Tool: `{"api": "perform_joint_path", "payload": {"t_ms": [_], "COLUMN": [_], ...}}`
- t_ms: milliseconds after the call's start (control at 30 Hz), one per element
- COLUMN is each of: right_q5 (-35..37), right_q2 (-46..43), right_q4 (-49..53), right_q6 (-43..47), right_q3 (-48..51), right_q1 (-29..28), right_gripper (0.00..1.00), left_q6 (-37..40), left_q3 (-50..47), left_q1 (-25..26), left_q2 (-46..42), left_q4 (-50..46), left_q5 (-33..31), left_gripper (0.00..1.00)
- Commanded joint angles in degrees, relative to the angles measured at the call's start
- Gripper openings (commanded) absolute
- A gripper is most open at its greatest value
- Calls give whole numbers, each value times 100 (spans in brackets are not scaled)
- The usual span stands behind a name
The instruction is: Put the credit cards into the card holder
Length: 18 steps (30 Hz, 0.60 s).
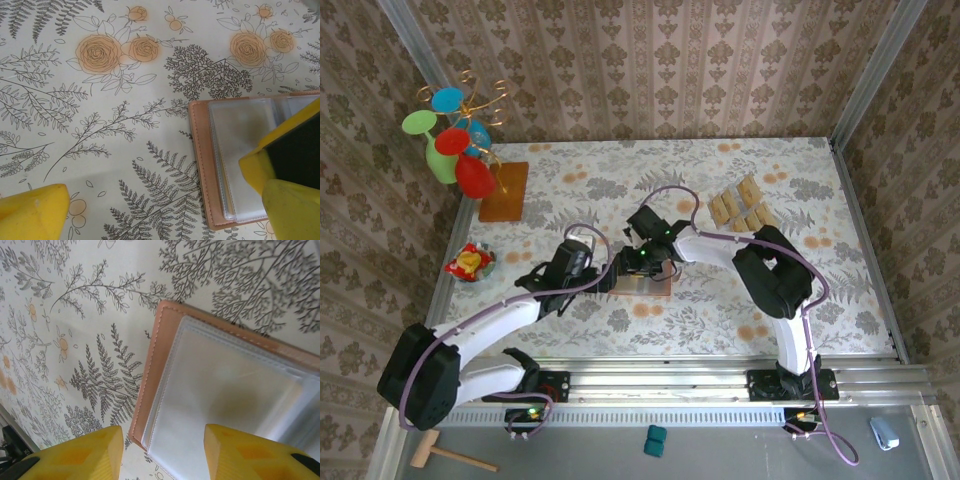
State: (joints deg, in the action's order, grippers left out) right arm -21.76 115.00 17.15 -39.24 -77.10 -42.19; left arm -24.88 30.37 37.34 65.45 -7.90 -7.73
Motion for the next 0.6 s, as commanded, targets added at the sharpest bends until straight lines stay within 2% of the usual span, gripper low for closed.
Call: {"api": "perform_joint_path", "payload": {"t_ms": [0,300,567], "right_q5": [163,553,1387], "right_q2": [-424,-1283,-1788], "right_q4": [232,917,2173], "right_q6": [44,610,1697], "right_q3": [-278,-84,-224], "right_q1": [160,919,2254], "right_gripper": [49,50,49], "left_q6": [-24,2,35], "left_q3": [-36,208,484], "left_q1": [-31,-9,146], "left_q2": [164,882,1396], "left_q4": [40,339,475], "left_q5": [69,169,149], "left_gripper": [100,100,100]}}
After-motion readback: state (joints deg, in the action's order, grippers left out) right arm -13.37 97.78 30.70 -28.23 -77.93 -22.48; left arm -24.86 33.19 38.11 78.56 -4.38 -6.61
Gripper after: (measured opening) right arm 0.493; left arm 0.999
